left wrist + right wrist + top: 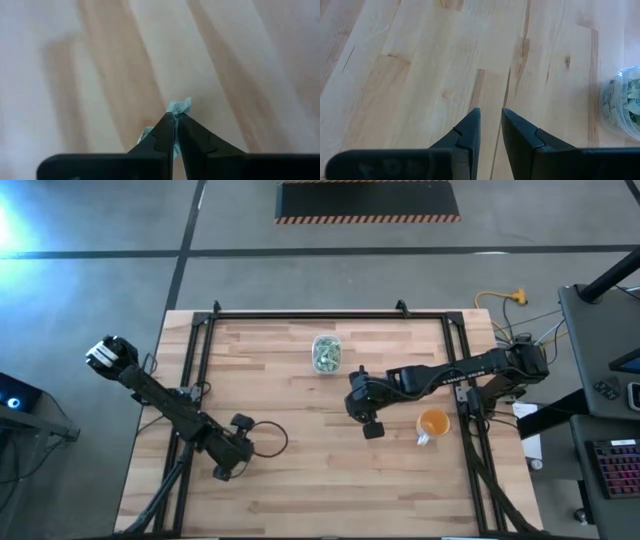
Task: Pick and place Stevia / Truvia into bins
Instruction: Put the green stevia packet into the transparent bin
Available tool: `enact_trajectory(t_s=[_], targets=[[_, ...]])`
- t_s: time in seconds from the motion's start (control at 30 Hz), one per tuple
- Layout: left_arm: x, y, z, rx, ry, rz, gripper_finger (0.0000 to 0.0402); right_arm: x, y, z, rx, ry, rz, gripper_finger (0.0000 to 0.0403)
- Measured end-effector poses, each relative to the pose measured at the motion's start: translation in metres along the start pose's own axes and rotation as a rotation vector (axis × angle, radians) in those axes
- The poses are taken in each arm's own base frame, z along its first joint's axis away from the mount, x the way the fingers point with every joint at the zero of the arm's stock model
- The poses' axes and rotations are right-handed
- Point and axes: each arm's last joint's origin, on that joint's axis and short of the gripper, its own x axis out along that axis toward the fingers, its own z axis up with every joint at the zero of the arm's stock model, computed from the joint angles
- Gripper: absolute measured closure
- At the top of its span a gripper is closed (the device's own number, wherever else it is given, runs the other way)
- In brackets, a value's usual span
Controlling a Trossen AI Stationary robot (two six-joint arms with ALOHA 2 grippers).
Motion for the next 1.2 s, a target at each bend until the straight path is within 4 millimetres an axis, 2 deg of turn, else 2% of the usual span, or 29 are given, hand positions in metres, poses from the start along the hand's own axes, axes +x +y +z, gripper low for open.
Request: enact_trajectory(t_s=[0.3,0.5,0.77,0.97,1.2], targets=[[-0.004,0.013,0.023,0.169,-0.187,0.317,0.0394,0.000,0.000,0.002,-0.010,-0.020,-0.003,0.0335],[-0.004,0.038,0.044,0.287,-0.358,0.447,0.0394,0.001,0.000,0.001,-0.016,-0.017,-0.003,0.0335],[-0.012,0.100,0.062,0.297,-0.506,0.537,0.0394,0.001,0.000,0.000,-0.019,-0.015,-0.002,0.0335],[-0.019,0.157,0.061,0.228,-0.653,0.556,0.0394,0.001,0.000,0.000,-0.020,-0.013,-0.002,0.0335],[0.000,0.215,0.058,0.180,-0.782,0.516,0.0394,0.002,0.000,-0.002,-0.026,-0.009,-0.002,0.0335]])
